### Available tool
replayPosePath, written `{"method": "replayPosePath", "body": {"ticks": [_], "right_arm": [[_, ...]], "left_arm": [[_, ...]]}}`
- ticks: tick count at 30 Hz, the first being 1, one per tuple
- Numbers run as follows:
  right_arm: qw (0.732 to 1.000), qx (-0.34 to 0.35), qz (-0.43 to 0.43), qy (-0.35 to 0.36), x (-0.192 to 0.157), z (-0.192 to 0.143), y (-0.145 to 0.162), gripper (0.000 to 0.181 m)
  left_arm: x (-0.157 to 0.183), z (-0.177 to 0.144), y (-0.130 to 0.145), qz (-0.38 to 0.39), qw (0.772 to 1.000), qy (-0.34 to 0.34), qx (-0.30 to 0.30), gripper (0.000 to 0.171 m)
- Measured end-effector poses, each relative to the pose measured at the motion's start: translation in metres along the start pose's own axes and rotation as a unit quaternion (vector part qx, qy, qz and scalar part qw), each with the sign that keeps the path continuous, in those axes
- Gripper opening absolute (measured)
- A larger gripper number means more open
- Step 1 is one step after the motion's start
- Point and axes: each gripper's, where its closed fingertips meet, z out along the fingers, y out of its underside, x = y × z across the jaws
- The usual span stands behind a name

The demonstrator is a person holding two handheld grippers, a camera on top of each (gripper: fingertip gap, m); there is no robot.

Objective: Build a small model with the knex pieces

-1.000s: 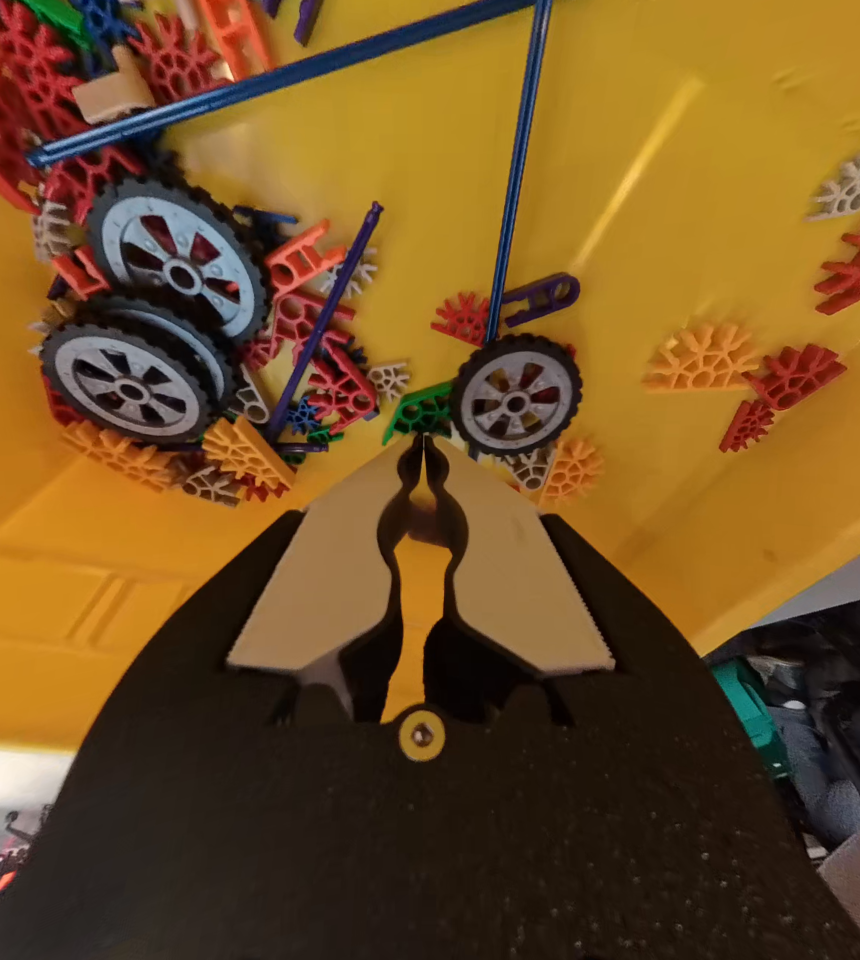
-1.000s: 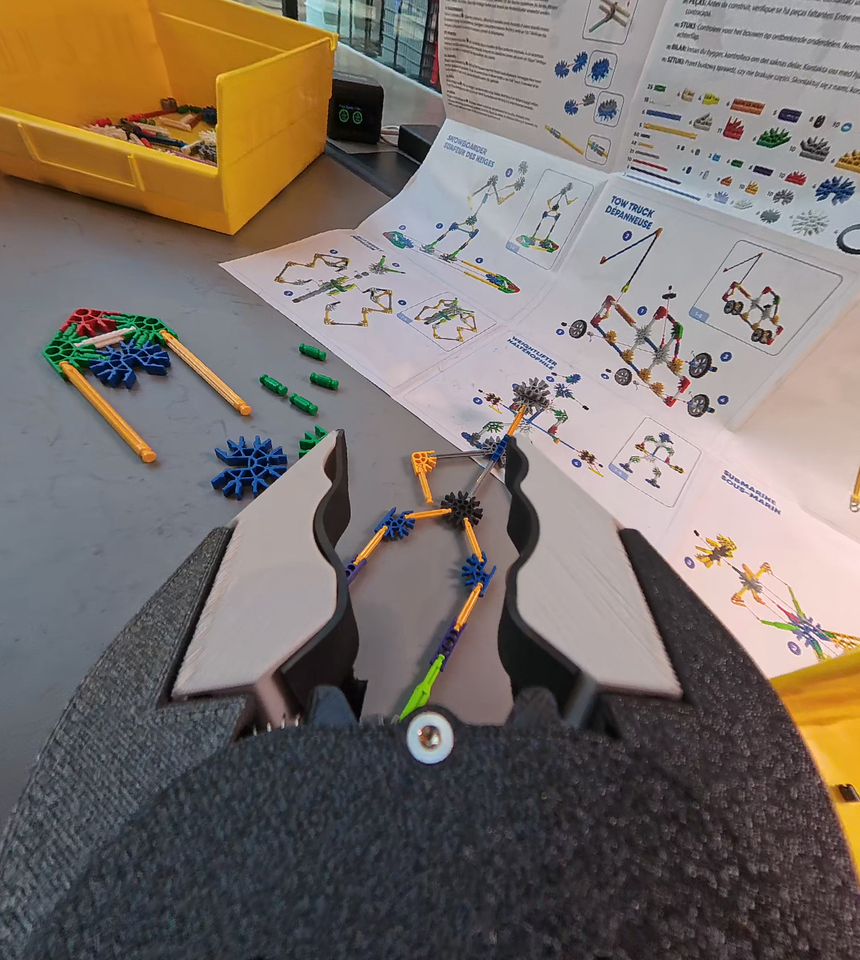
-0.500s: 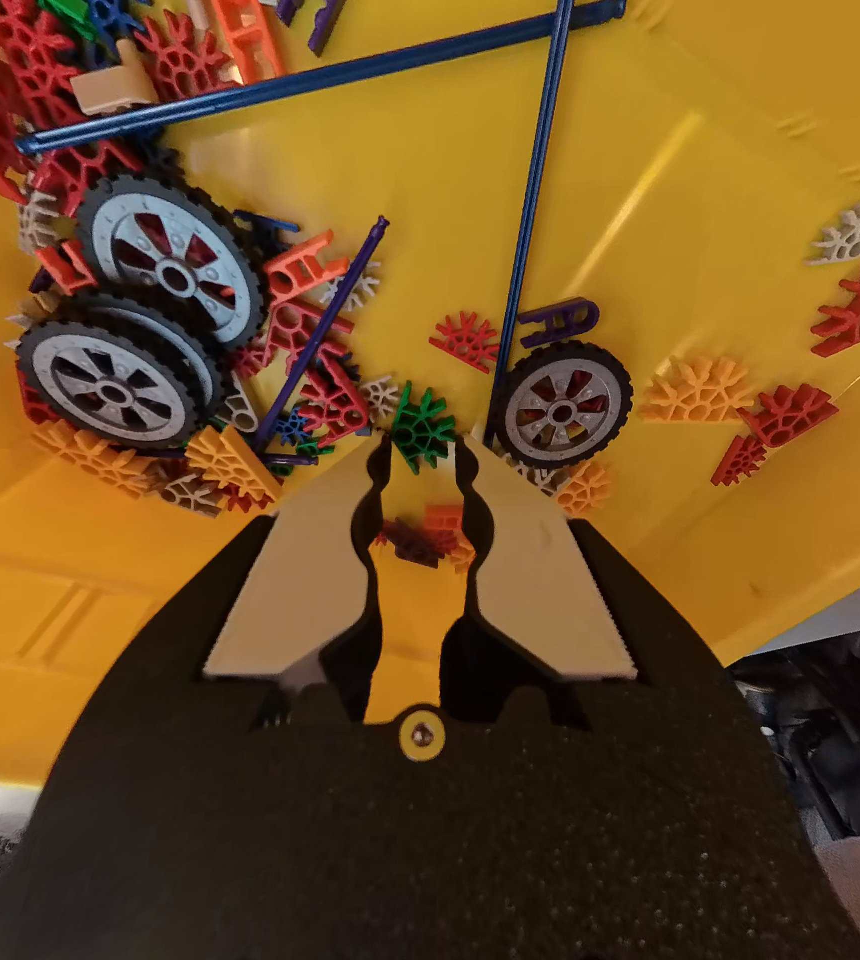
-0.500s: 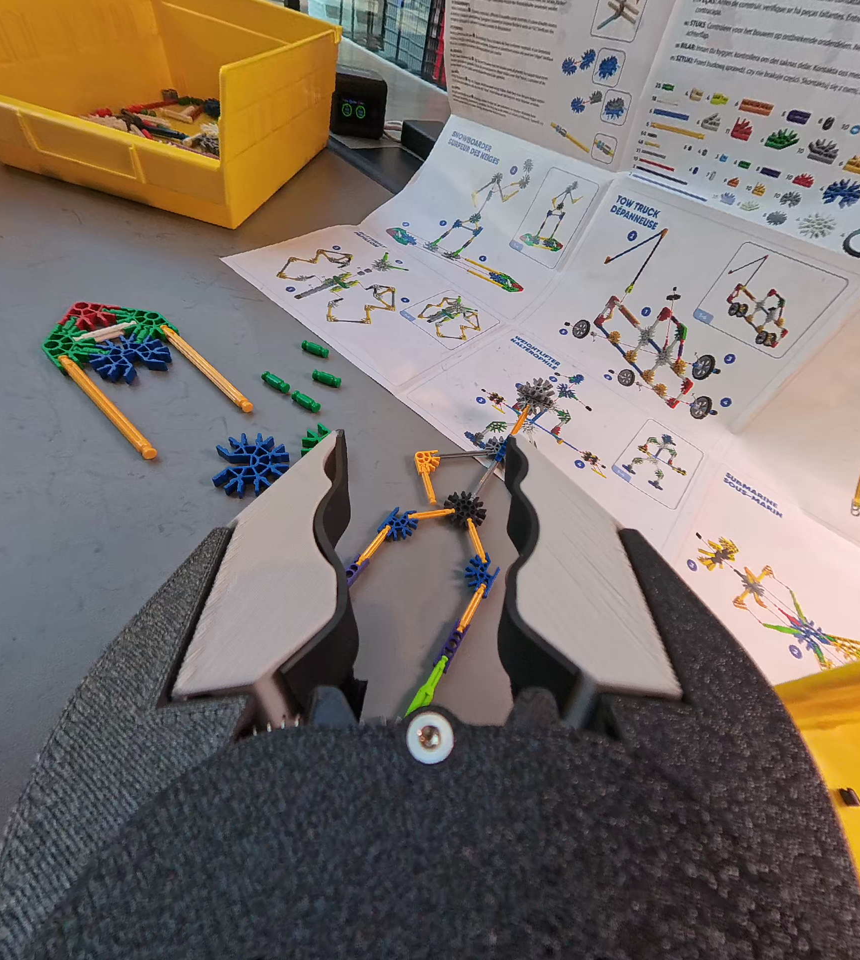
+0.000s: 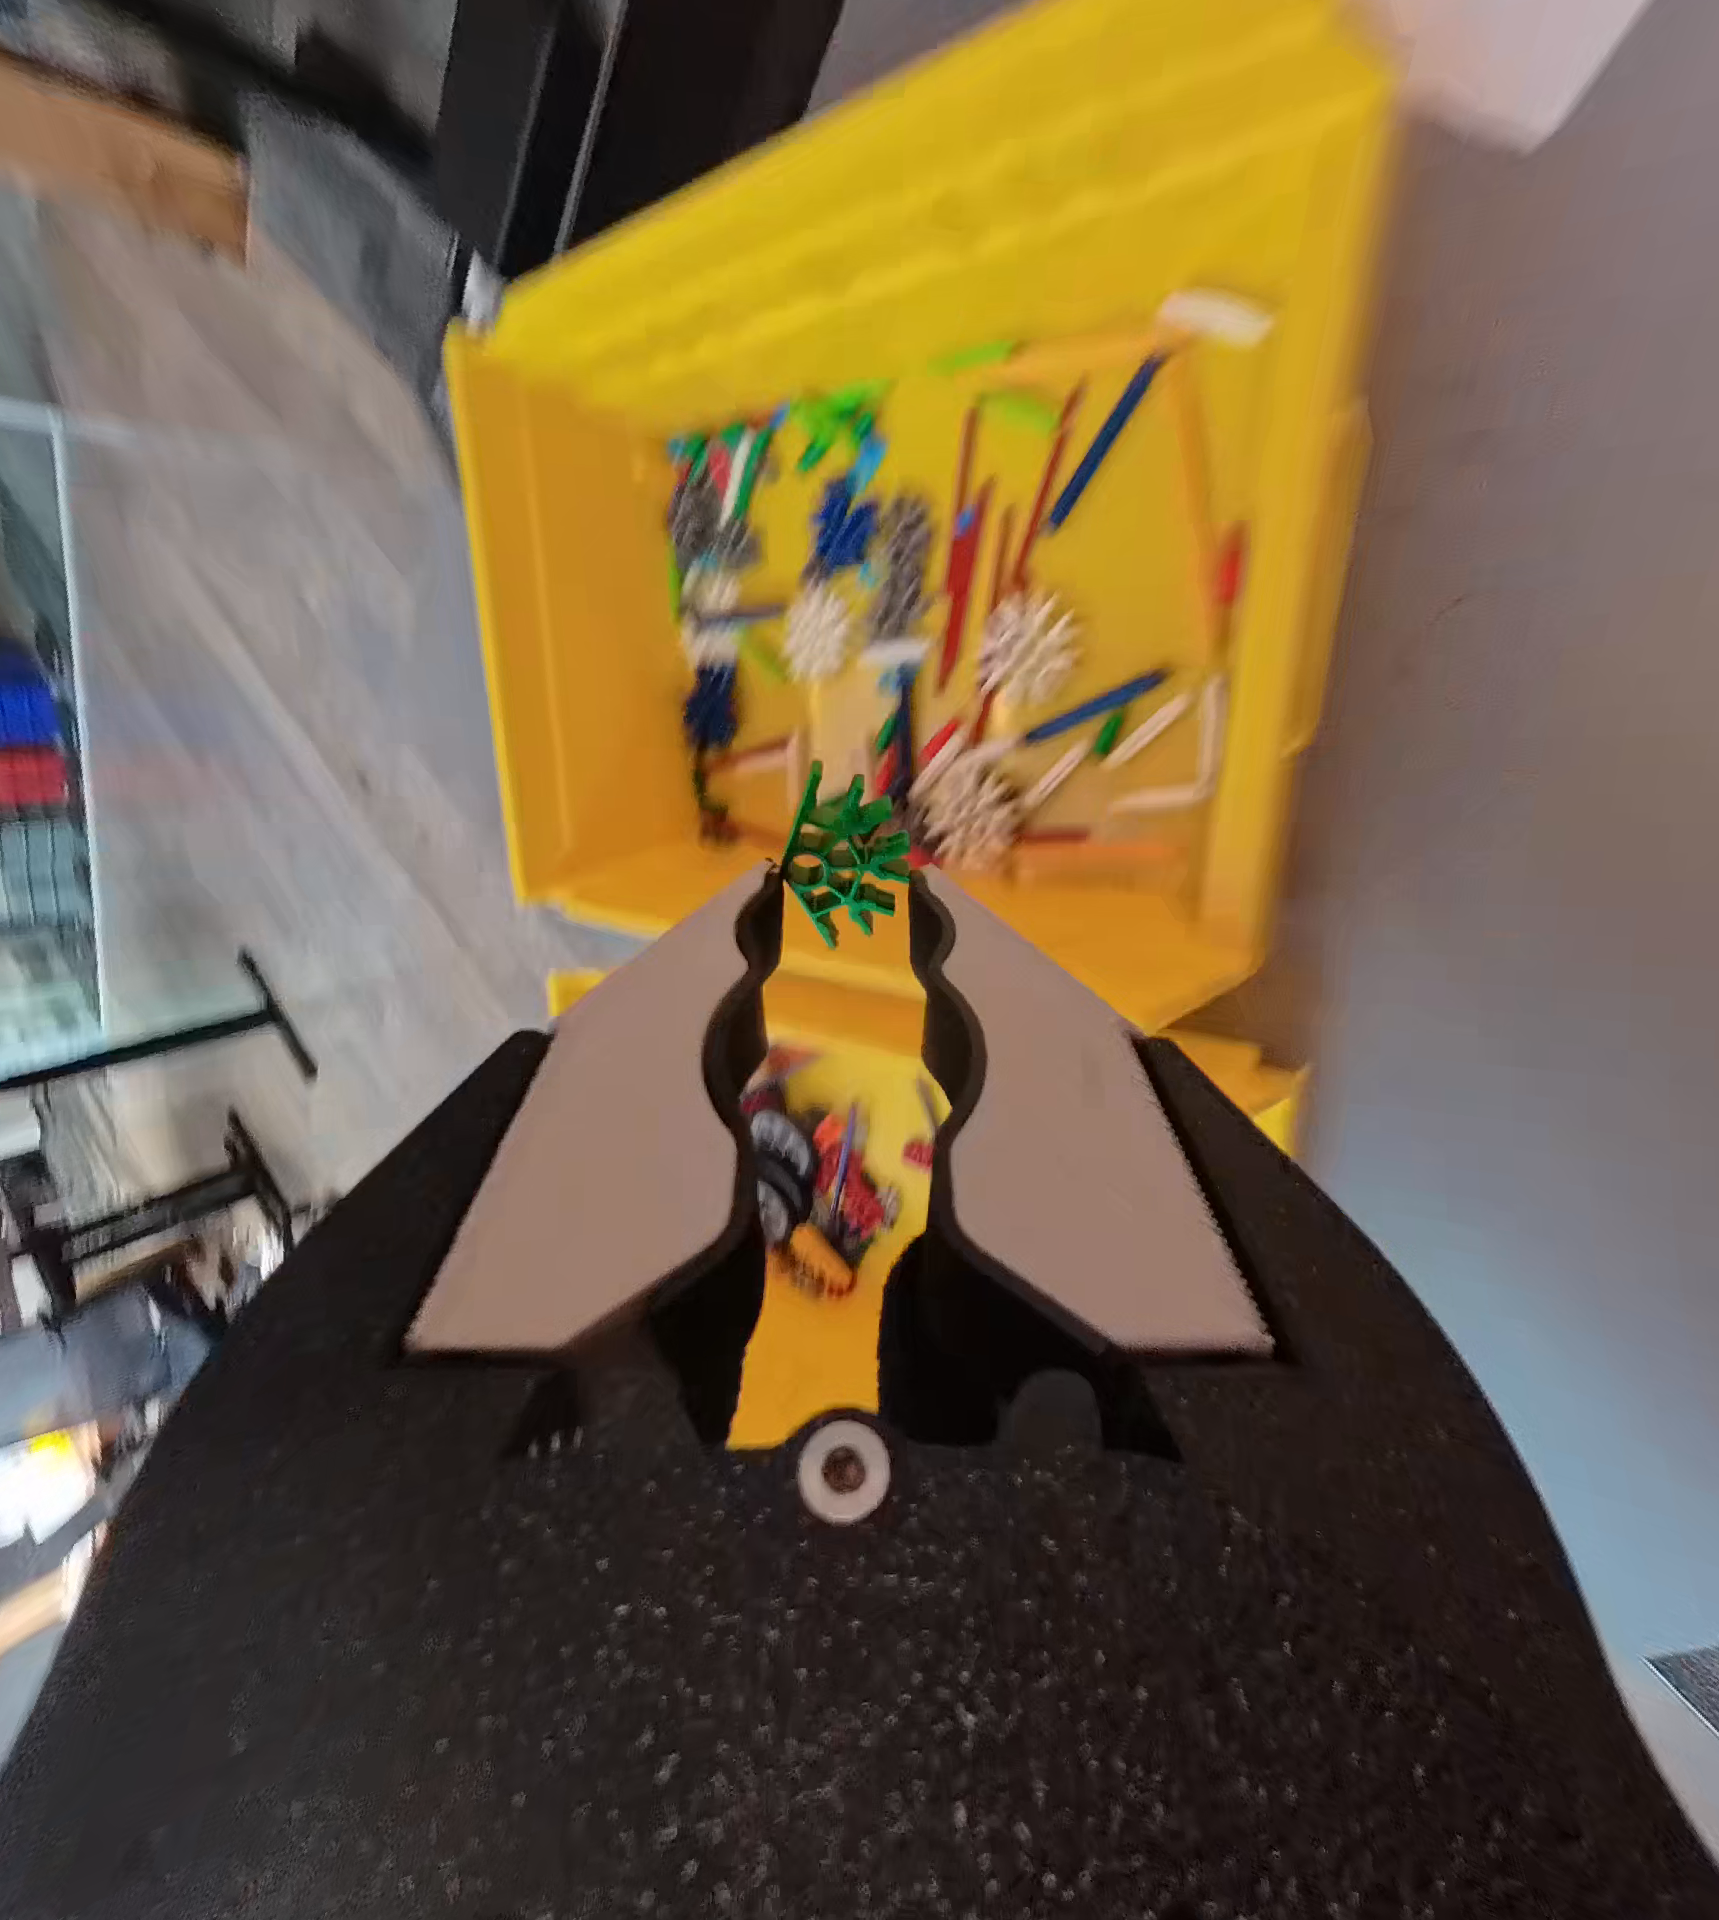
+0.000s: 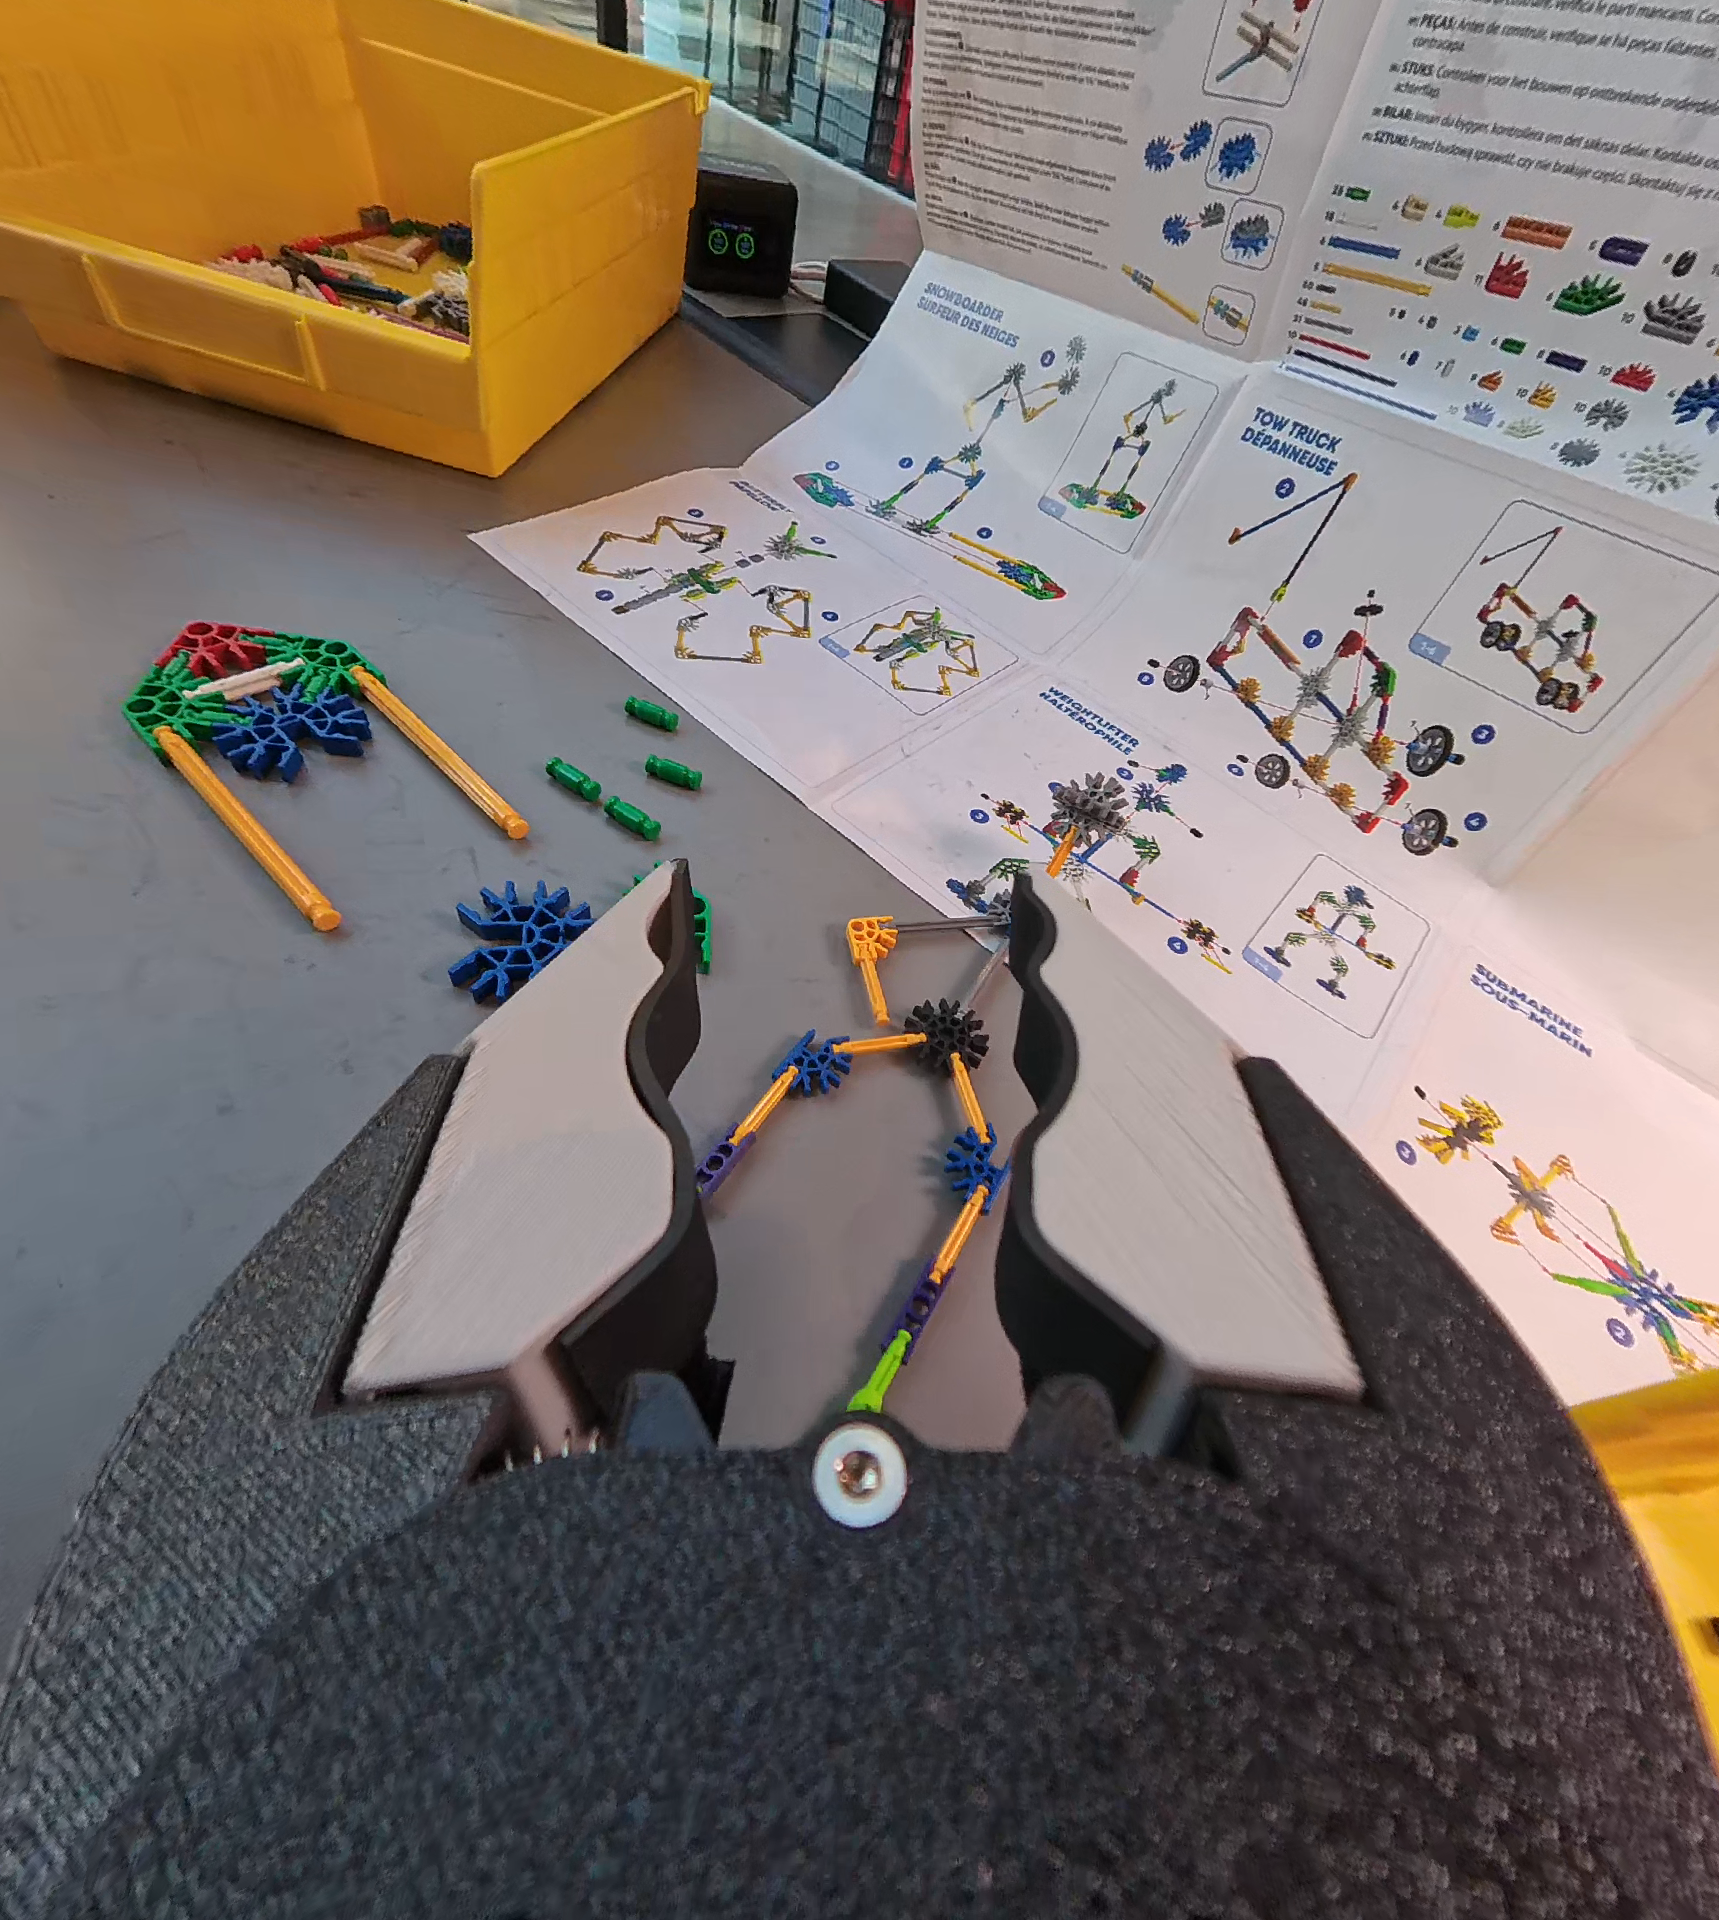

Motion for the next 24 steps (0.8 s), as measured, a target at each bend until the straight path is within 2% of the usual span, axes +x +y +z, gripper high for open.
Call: {"method": "replayPosePath", "body": {"ticks": [2, 4, 6, 9, 12, 16, 24], "right_arm": [[1.0, 0.0, -0.005, 0.002, 0.0, -0.002, 0.0, 0.059], [1.0, 0.002, -0.009, 0.01, 0.003, -0.004, -0.001, 0.059], [1.0, 0.006, -0.005, 0.016, 0.008, -0.006, -0.003, 0.06], [1.0, 0.012, 0.003, 0.022, 0.014, -0.01, -0.004, 0.06], [1.0, 0.014, 0.002, 0.026, 0.017, -0.012, -0.006, 0.06], [0.999, 0.015, 0.007, 0.029, 0.02, -0.014, -0.007, 0.06], [0.999, 0.026, 0.03, 0.035, 0.029, -0.019, -0.01, 0.059]], "left_arm": [[0.058, -0.004, -0.069, 0.061, 0.994, 0.051, 0.075, 0.023], [0.125, -0.003, -0.127, 0.114, 0.977, 0.121, 0.137, 0.024], [0.186, 0.002, -0.168, 0.158, 0.955, 0.181, 0.176, 0.024], [0.257, 0.012, -0.211, 0.193, 0.925, 0.254, 0.208, 0.024], [0.306, 0.015, -0.238, 0.207, 0.903, 0.302, 0.224, 0.024], [0.345, 0.004, -0.264, 0.219, 0.881, 0.343, 0.242, 0.024], [0.369, 0.013, -0.279, 0.238, 0.875, 0.349, 0.237, 0.025]]}}
